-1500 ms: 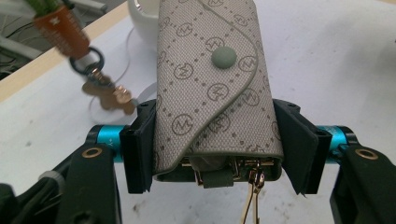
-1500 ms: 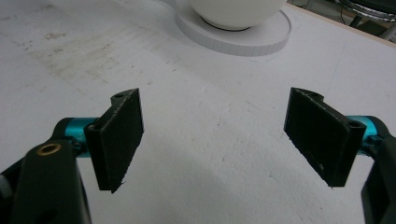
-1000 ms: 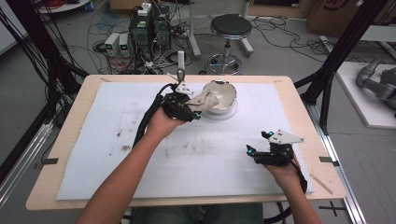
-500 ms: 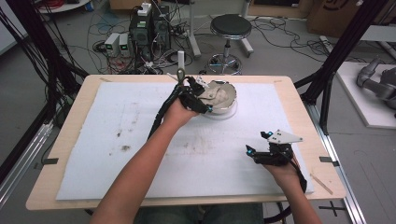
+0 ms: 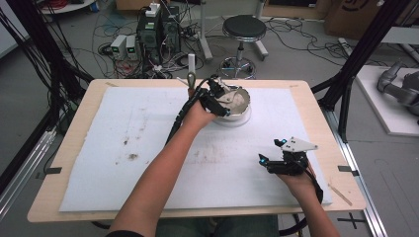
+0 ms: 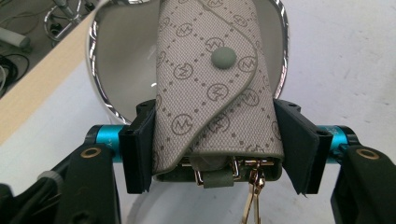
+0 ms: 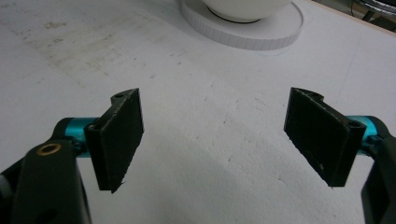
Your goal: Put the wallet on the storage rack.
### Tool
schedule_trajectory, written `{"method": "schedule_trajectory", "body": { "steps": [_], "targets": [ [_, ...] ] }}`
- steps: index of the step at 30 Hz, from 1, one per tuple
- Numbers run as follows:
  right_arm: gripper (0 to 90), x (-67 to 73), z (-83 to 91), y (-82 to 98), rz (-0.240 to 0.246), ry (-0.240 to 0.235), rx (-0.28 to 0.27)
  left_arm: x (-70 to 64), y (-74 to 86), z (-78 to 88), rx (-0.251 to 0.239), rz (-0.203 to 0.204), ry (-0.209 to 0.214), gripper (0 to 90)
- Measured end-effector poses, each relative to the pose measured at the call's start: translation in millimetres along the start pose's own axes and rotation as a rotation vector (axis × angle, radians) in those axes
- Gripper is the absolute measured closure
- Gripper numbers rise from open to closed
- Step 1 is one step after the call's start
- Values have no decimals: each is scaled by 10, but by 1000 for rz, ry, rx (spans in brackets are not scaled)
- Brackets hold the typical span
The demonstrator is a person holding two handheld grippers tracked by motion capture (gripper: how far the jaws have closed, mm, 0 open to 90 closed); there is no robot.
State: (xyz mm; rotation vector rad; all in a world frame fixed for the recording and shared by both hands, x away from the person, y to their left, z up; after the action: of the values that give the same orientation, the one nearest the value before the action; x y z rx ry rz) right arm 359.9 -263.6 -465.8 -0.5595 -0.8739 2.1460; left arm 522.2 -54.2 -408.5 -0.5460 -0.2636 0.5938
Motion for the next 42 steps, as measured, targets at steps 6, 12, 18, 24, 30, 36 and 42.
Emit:
{"method": "schedule_trajectory", "body": {
  "steps": [6,12,18,24,30,36,42],
  "targets": [
    [202,11,-9,-7,9,-2,2,24,-47,-48,28,-3,-30,357],
    [202,-3,-10,5,3,1,5,16,-63,-65,23,-11,-43,340],
    [202,-3,-4,4,3,1,4,13,-101,-13,-14,-18,-59,287],
    [202,-2,2,0,1,-1,0,32,-42,162,-51,-12,-50,229],
    [202,-1,9,-34,-11,-5,-13,46,98,325,-92,8,-41,215],
    [202,13,-1,-47,-9,-3,-13,21,349,496,-132,13,-49,200],
    [202,-21,3,-66,-27,4,-19,-45,698,727,-188,27,-33,195]
  ]
}}
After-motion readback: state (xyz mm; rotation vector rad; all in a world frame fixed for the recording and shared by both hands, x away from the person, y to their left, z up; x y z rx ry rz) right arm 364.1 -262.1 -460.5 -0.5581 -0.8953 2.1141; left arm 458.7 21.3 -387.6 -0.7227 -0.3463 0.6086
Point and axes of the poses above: each handheld gripper's, and its own axes: z roughly backward along the jaws, y roughly out of its underside, x roughly to its left, the point moved 7 cm from there along -z, roughly forward along the jaws, and after that the axes turned 9 degrees about x, right-handed, at the moved point
